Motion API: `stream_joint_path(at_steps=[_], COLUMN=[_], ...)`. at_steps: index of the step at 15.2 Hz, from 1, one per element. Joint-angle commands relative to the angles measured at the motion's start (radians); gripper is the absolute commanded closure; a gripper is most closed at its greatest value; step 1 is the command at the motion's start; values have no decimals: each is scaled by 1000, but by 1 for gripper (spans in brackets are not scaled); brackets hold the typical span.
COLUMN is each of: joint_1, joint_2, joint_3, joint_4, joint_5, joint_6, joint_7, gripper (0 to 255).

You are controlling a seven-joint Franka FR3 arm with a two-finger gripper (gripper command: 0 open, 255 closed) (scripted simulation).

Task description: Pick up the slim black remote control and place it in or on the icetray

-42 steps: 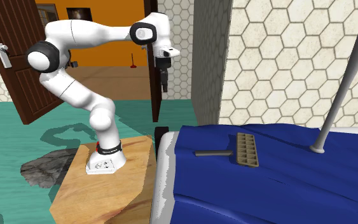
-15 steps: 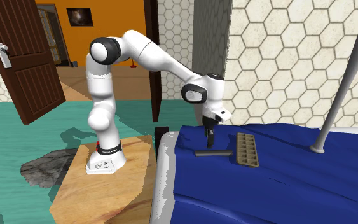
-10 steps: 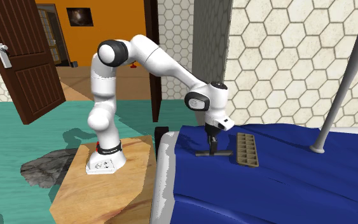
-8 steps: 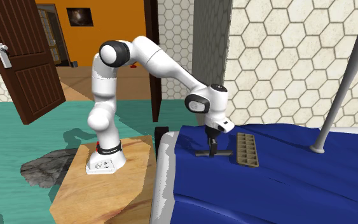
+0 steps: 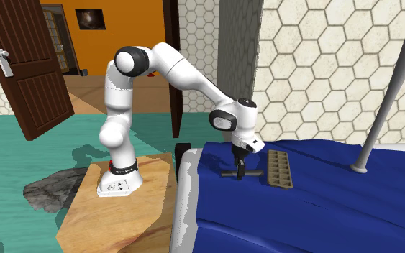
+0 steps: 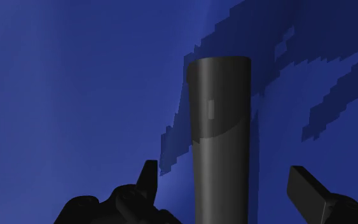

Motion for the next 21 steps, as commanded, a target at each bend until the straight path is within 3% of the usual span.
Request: stream_joint_path(at_steps=[1,2,11,21], joint_1=[0,0,0,10], joint_2=[0,0,0,-80], joint_3=[0,0,0,-13], joint_4=[0,0,0,46], joint_5=[0,0,0,-53], joint_6=[0,0,0,-116], joint_7=[0,0,0,42], gripper=[0,255,255,255])
